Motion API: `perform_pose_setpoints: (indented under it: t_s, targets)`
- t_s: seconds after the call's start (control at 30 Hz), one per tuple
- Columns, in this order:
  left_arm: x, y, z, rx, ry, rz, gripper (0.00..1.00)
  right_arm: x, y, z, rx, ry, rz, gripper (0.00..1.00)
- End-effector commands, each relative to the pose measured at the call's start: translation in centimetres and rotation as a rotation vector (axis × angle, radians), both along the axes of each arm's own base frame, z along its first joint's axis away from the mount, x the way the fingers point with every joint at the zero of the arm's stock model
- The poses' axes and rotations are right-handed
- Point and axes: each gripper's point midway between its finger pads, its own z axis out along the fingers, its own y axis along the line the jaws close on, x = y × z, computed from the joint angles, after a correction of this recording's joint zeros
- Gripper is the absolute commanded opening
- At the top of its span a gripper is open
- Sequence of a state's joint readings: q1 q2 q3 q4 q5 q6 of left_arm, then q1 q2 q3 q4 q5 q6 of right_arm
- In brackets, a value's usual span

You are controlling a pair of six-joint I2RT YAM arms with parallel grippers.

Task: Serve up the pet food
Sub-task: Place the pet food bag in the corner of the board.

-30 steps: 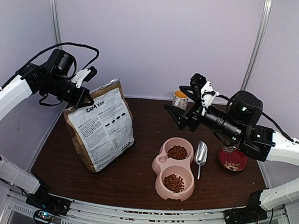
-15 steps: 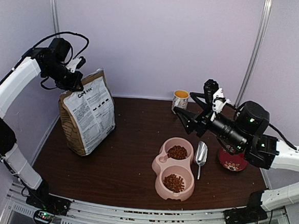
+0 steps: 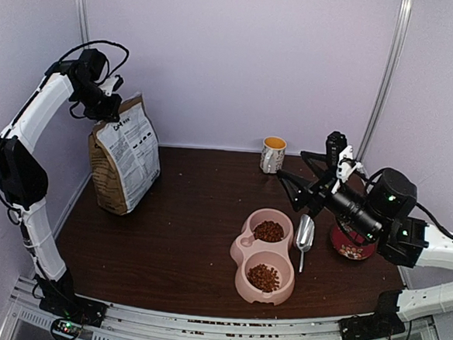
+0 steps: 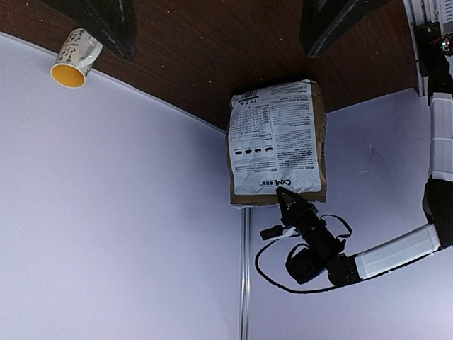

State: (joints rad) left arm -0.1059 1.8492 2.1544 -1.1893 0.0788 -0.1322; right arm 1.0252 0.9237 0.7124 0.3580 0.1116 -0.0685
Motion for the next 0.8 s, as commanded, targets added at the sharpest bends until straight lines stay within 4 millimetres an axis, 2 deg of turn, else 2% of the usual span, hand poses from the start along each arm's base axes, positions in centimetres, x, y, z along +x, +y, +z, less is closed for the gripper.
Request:
perform_pose_setpoints:
  t_s: [0.0,0.13,0.2,0.47,0.6,0.77]
  targets:
    - [3.8,1.1,14.2,-0.193,-0.490,-0.009,0.00,0.2,-0.7,-0.2,0.062,0.043,-0.021,0.81]
    - [4.9,0.7,12.1,-0.317,-0.439,-0.028,0.00,0.4,-0.4,-1.3,0.087,0.084,-0.014,0.81]
    - [5.2,0.4,10.2,-0.339,-0.400,-0.027,0.00,0.5,-0.3,-2.0,0.097,0.101,-0.010,0.81]
    - [5.5,-1.7,4.7,-0.479,-0.294,-0.094,0.00,0.5,0.3,-3.0,0.121,0.154,0.013,0.81]
    - [5.2,-2.6,3.1,-0.633,-0.223,-0.120,0.00,0.6,0.7,-3.4,0.127,0.178,0.022,0.81]
    - [4.7,-2.2,2.0,-0.823,-0.155,-0.129,0.00,0.7,1.1,-3.8,0.136,0.202,0.035,0.81]
